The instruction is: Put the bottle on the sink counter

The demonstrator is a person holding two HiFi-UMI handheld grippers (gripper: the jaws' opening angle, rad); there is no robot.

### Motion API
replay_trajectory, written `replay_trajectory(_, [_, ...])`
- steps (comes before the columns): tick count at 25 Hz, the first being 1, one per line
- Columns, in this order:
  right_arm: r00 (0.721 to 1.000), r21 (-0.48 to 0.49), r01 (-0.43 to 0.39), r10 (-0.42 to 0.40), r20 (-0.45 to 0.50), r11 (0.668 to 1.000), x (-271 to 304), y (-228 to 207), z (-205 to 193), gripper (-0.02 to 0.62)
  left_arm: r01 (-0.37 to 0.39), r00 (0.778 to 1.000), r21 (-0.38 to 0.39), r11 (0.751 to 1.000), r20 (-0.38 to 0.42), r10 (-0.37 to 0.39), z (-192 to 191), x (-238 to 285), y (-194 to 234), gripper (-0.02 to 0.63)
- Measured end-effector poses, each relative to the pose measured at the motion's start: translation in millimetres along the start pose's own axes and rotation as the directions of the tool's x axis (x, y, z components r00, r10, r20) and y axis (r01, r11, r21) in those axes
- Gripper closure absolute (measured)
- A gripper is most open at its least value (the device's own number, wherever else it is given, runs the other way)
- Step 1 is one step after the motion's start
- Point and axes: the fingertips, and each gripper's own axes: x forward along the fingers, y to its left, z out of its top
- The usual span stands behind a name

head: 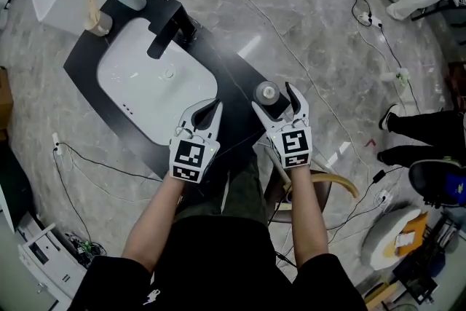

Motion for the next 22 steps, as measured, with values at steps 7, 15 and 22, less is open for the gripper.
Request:
replay_trajectory(7, [0.999,0.03,0.034,-0.035,0.04,0.999,-32,8,22,0.207,0.038,0.998,0.041,0.998,0.045,-0.039,25,-17,-9,0.604])
replay_trajectory(15, [0.987,0.126,0.096,-0.111,0.117,0.987,-90,13,52,0.327,0.058,0.993,0.095,0.994,0.102,-0.067,48,-46,-18,0.604])
replay_trajectory(22, [0.97,0.19,0.162,-0.191,0.149,0.968,-143,27,66,0.459,0.101,0.981,0.134,0.986,0.151,-0.121,58,-76,-35,0.604])
